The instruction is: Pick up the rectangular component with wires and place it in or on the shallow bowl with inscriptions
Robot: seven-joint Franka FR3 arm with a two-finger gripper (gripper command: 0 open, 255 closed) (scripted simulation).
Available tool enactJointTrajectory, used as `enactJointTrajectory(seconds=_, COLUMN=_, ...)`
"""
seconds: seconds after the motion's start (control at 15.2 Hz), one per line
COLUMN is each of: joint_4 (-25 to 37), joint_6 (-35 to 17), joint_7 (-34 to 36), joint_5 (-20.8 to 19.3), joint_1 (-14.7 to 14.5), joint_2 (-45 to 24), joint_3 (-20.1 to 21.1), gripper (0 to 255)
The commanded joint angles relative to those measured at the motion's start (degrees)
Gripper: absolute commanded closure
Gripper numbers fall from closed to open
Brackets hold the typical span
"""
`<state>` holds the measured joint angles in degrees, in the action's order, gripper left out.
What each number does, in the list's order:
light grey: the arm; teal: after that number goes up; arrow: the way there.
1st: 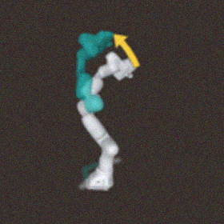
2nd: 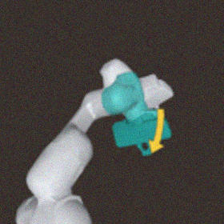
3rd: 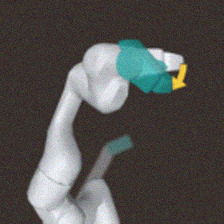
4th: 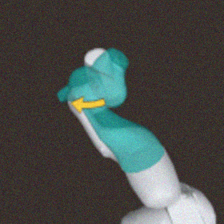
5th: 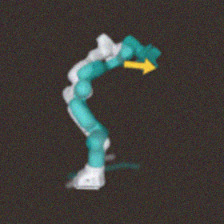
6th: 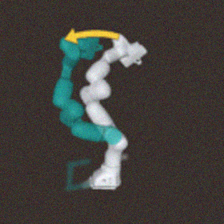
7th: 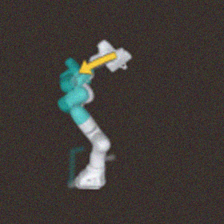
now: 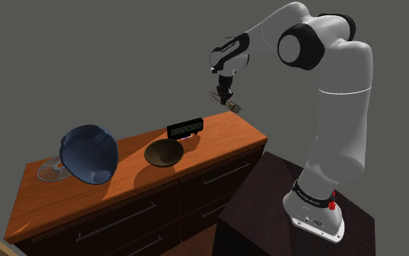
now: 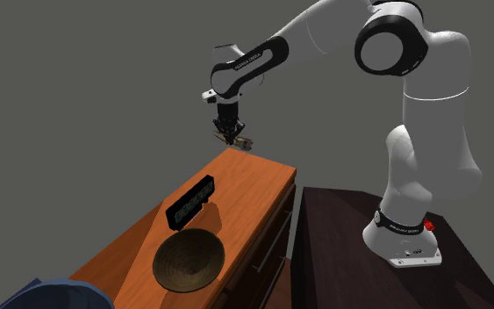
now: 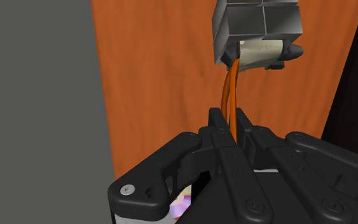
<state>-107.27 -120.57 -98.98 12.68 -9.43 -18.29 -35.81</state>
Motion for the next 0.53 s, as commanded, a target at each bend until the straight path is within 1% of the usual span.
enactJointTrajectory(seconds=0.0, joint_4=-1.7, joint_6=-0.8, joint_7=3.0, joint_5=-0.8, joint_1=-2.3, joint_2=1.3, joint_3=0.5, gripper=255)
enactJointTrajectory(seconds=0.46, joint_4=-5.3, joint_6=-2.2, joint_7=13.2, joint_5=-3.3, joint_1=-9.5, joint_2=4.7, joint_3=2.8, gripper=255)
